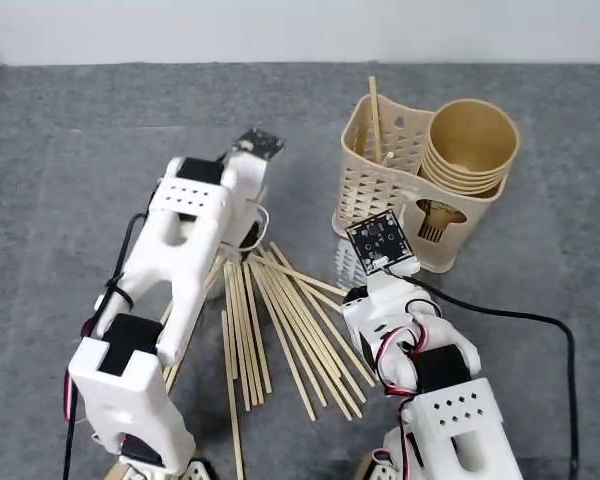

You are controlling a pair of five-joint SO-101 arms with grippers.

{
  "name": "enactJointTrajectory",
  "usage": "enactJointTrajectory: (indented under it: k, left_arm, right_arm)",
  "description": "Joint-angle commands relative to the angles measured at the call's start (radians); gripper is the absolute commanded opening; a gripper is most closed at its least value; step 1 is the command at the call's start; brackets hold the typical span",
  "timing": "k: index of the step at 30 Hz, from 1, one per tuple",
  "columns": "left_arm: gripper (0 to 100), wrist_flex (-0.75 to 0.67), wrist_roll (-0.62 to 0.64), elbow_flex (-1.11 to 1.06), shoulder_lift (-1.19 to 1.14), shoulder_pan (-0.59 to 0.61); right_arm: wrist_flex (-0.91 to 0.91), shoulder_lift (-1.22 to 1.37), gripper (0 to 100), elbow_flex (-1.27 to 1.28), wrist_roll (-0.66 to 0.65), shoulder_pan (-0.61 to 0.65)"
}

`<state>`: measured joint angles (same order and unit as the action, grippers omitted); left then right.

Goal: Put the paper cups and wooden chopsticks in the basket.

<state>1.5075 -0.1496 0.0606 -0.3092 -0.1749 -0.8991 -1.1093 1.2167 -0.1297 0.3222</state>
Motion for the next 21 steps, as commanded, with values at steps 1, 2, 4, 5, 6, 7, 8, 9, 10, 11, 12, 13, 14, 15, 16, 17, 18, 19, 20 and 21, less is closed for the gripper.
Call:
enactJointTrajectory:
  k: [1, 2, 4, 5, 6, 7, 8, 9, 10, 11, 12, 13, 14, 15, 16, 17, 18, 19, 20, 21]
  left_arm:
    - [1, 0.091, -0.002, 0.162, 0.011, -0.008]
    - [1, 0.12, -0.003, 0.208, 0.011, -0.008]
    - [1, 0.187, -0.005, 0.317, 0.011, -0.008]
    - [1, 0.221, -0.005, 0.381, 0.011, -0.008]
    - [1, 0.247, -0.005, 0.449, 0.011, -0.008]
    - [1, 0.249, -0.002, 0.501, 0.011, -0.008]
    - [1, 0.249, -0.002, 0.553, 0.011, -0.008]
    - [1, 0.249, -0.002, 0.598, 0.011, -0.008]
    - [1, 0.249, -0.002, 0.639, 0.011, -0.008]
    - [1, 0.247, -0.002, 0.676, 0.006, -0.009]
    - [1, 0.247, -0.002, 0.711, 0.003, -0.012]
    - [1, 0.247, -0.003, 0.742, 0.003, -0.025]
    - [1, 0.247, -0.003, 0.771, 0.003, -0.035]
    - [1, 0.245, -0.005, 0.799, 0.003, -0.046]
    - [1, 0.245, -0.003, 0.829, 0.005, -0.058]
    - [1, 0.244, -0.002, 0.863, 0.006, -0.072]
    - [1, 0.244, -0.002, 0.903, 0.003, -0.087]
    - [1, 0.242, -0.002, 0.946, 0.002, -0.103]
    - [1, 0.233, -0.002, 0.986, 0.002, -0.118]
    - [1, 0.218, -0.002, 1.024, 0.002, -0.133]
  right_arm:
    - [0.01, -0.024, 0.9, -0.005, 0.012, 0.002]
    - [0.01, -0.024, 0.9, -0.005, 0.012, 0.002]
    - [0.01, -0.024, 0.9, -0.005, 0.012, 0.002]
    - [0.008, -0.024, 0.9, -0.005, 0.012, 0.002]
    - [0.008, -0.024, 0.9, -0.005, 0.012, 0.002]
    - [0.008, -0.024, 0.9, -0.005, 0.012, 0.002]
    - [0.008, -0.024, 0.9, -0.005, 0.011, 0.002]
    - [0.008, -0.024, 0.9, -0.003, 0.011, 0.002]
    - [0.01, -0.024, 0.9, 0.003, 0.011, 0.002]
    - [0.015, -0.024, 0.9, 0.009, 0.011, 0.002]
    - [0.016, -0.024, 0.9, 0.012, 0.011, 0.002]
    - [0.016, -0.024, 0.9, 0.014, 0.011, 0.002]
    - [0.018, -0.024, 0.9, 0.014, 0.011, 0.002]
    - [0.018, -0.024, 0.9, 0.014, 0.011, 0.004]
    - [0.018, -0.024, 0.9, 0.014, 0.011, 0.005]
    - [0.018, -0.024, 0.9, 0.014, 0.011, 0.005]
    - [0.018, -0.024, 0.9, 0.015, 0.011, 0.005]
    - [0.018, -0.024, 0.9, 0.015, 0.011, 0.005]
    - [0.018, -0.024, 0.9, 0.015, 0.011, 0.005]
    - [0.018, -0.024, 0.9, 0.015, 0.011, 0.005]
